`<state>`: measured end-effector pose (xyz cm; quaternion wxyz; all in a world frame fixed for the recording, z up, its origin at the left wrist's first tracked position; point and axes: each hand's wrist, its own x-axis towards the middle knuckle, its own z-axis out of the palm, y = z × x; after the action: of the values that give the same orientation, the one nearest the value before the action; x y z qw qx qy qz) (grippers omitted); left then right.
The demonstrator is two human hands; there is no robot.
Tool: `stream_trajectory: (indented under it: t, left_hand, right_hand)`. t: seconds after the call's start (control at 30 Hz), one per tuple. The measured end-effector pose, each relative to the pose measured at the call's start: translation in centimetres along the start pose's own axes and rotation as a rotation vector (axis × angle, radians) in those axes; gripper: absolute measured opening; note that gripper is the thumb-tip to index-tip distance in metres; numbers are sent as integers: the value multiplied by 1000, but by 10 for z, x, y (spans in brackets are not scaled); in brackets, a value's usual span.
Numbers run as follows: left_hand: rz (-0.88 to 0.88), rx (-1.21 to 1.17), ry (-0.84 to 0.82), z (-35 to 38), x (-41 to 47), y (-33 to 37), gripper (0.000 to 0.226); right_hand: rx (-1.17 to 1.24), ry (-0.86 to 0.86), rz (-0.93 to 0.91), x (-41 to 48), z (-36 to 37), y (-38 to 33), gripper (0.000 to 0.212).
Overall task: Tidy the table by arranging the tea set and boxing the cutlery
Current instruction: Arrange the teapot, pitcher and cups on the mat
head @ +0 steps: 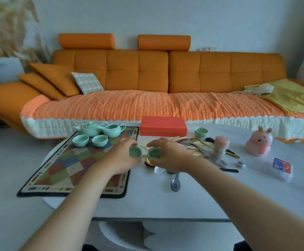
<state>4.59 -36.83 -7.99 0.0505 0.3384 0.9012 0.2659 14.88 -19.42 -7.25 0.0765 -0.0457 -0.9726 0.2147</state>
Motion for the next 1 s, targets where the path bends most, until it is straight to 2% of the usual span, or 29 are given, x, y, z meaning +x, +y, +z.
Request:
stream_trajectory:
  t: [0.2,0.37,0.53,0.7,0.8,0.93,1.0]
  left_hand:
    - [-117,64,-18,-23,-9,-55,64]
    - [-156,108,-28,-37,-13,-90,59]
    - [-187,97,25,-41,-12,-123,25]
    - [-159,63,64,-46,-14,-133,30]
    - [-155,4,53,-50,-12,-137,27]
    - [-151,-54,172,-54,-8,-151,22]
    - [-189,-78,226,-54,-7,-164,32]
  right_hand:
    - [10,-44,-8,43,32,-38,59]
    - [83,-109,9,71,65,-68,61]
    - [67,-113,-9,88,87,-87,63]
    - [68,-105,60,92,92,-83,76]
    - [58,-110,99,97,95,-84,73]
    - [100,-82,96,107,103,-99,68]
    - [138,-73,103,113,108,-110,71]
